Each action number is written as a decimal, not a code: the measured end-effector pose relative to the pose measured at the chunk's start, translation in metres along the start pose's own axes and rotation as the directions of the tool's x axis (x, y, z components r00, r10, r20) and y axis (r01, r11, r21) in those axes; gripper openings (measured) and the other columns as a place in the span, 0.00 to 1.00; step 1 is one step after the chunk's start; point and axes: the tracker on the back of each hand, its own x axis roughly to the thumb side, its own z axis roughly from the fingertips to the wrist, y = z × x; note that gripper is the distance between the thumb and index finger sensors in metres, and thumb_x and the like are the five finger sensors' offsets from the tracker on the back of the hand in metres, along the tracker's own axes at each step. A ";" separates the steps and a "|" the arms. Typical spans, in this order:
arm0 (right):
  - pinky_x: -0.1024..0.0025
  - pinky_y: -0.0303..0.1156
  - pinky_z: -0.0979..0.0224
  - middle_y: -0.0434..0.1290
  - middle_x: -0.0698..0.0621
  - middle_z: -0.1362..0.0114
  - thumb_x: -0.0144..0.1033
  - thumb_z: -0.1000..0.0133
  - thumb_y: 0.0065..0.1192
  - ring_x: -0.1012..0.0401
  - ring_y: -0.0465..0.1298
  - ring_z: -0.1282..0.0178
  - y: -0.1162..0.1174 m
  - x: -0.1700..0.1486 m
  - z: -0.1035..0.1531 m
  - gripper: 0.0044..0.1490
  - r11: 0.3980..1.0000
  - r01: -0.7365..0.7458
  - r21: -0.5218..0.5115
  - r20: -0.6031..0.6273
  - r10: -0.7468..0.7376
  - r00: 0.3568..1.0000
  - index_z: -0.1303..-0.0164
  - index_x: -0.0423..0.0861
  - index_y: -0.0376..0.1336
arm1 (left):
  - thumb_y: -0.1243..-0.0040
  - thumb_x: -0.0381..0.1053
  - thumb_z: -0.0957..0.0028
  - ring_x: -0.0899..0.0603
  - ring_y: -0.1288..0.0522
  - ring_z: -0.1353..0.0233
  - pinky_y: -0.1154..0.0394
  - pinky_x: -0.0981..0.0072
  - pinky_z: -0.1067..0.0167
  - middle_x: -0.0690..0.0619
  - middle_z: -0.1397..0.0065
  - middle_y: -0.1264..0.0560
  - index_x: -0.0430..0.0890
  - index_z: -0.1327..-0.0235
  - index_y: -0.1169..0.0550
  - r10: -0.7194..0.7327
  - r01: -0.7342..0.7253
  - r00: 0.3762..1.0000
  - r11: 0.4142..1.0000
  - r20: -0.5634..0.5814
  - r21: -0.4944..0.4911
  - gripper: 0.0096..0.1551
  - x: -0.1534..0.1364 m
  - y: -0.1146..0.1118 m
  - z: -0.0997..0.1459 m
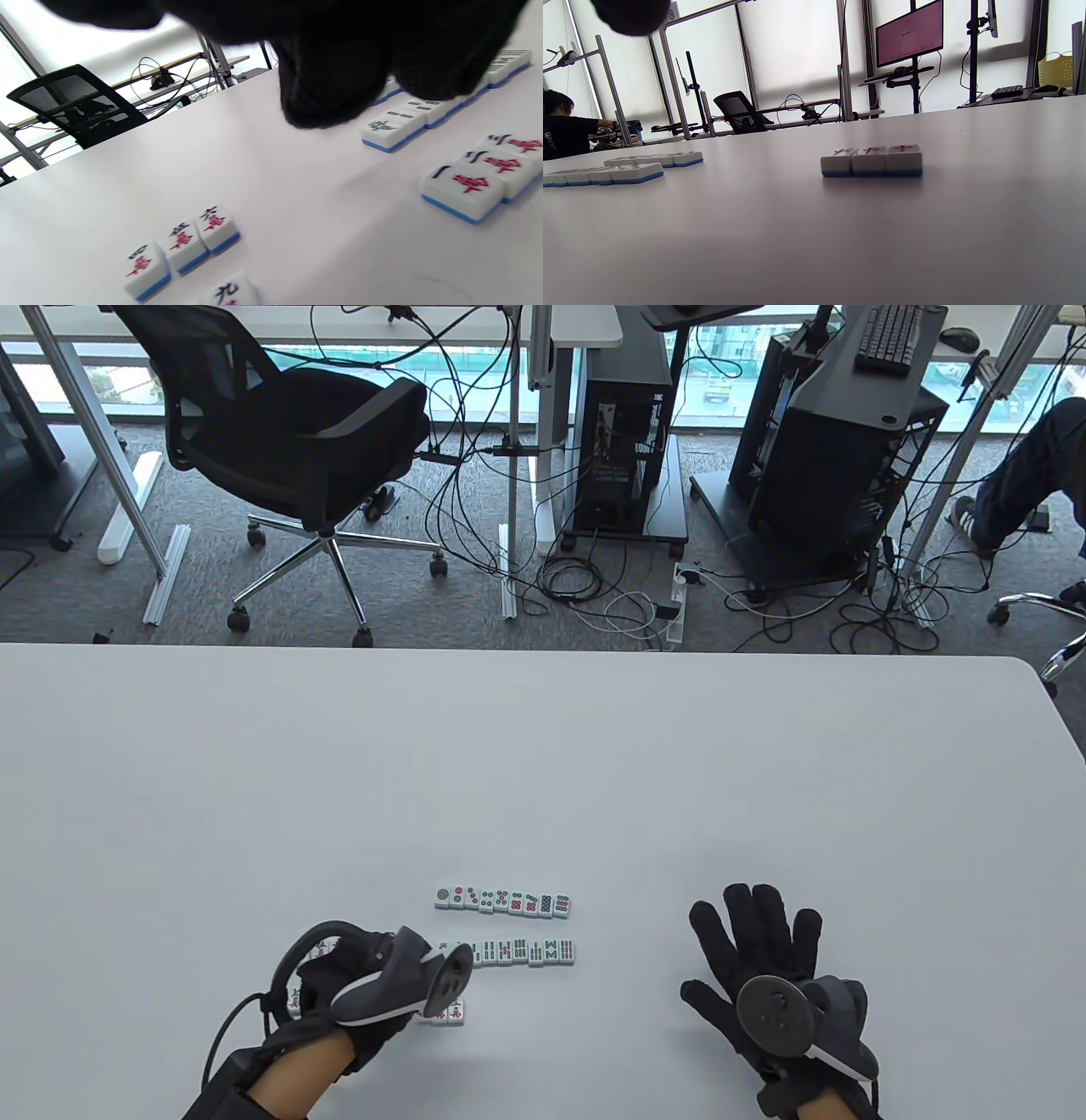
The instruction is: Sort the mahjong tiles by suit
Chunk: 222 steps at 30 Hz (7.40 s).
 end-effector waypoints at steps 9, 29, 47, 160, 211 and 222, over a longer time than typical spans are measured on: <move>0.31 0.25 0.23 0.28 0.46 0.13 0.65 0.43 0.45 0.44 0.25 0.17 0.000 0.000 0.000 0.50 1.000 -0.006 0.004 0.001 0.006 1.000 0.18 0.60 0.31 | 0.29 0.63 0.69 0.57 0.20 0.80 0.19 0.61 0.69 0.65 0.69 0.14 0.51 0.45 0.19 0.013 -0.049 0.964 0.990 -0.265 -0.129 0.36 -0.069 -0.044 -0.008; 0.31 0.25 0.23 0.28 0.46 0.13 0.65 0.43 0.45 0.44 0.25 0.17 0.000 0.001 0.000 0.50 1.000 -0.005 0.005 0.001 0.005 1.000 0.18 0.61 0.31 | 0.30 0.64 0.68 0.56 0.19 0.79 0.19 0.60 0.69 0.65 0.68 0.14 0.47 0.49 0.18 0.017 -0.045 0.948 0.996 -0.319 -0.080 0.36 -0.077 -0.058 -0.020; 0.31 0.25 0.23 0.28 0.46 0.13 0.65 0.43 0.45 0.44 0.25 0.17 0.000 0.003 0.000 0.50 1.000 0.005 -0.003 0.015 -0.005 1.000 0.18 0.61 0.31 | 0.31 0.66 0.69 0.58 0.22 0.84 0.19 0.62 0.73 0.67 0.74 0.15 0.46 0.52 0.17 0.102 -0.114 0.978 0.992 0.181 0.060 0.36 0.083 -0.011 -0.014; 0.31 0.25 0.23 0.28 0.46 0.13 0.65 0.43 0.45 0.44 0.25 0.17 -0.001 0.003 0.000 0.50 0.999 -0.030 0.013 -0.003 0.030 1.000 0.18 0.60 0.31 | 0.30 0.65 0.70 0.57 0.21 0.82 0.19 0.61 0.71 0.66 0.72 0.14 0.51 0.46 0.19 0.105 -0.137 0.966 0.982 -0.236 -0.128 0.37 -0.050 -0.062 -0.029; 0.31 0.25 0.23 0.28 0.46 0.13 0.64 0.43 0.45 0.44 0.25 0.17 0.000 0.006 0.001 0.50 1.000 -0.022 0.007 0.017 0.022 1.000 0.18 0.60 0.31 | 0.31 0.67 0.70 0.57 0.20 0.82 0.19 0.61 0.71 0.65 0.71 0.14 0.48 0.45 0.20 -0.060 0.065 0.982 0.998 0.178 -0.021 0.40 0.118 0.003 -0.024; 0.31 0.25 0.23 0.28 0.46 0.13 0.65 0.43 0.45 0.44 0.25 0.17 0.000 0.005 0.000 0.50 1.000 -0.025 0.008 0.007 0.025 1.000 0.18 0.60 0.31 | 0.30 0.64 0.69 0.57 0.20 0.80 0.19 0.60 0.70 0.65 0.70 0.14 0.49 0.45 0.19 -0.099 0.095 0.994 0.992 -0.050 -0.078 0.38 0.013 -0.007 0.010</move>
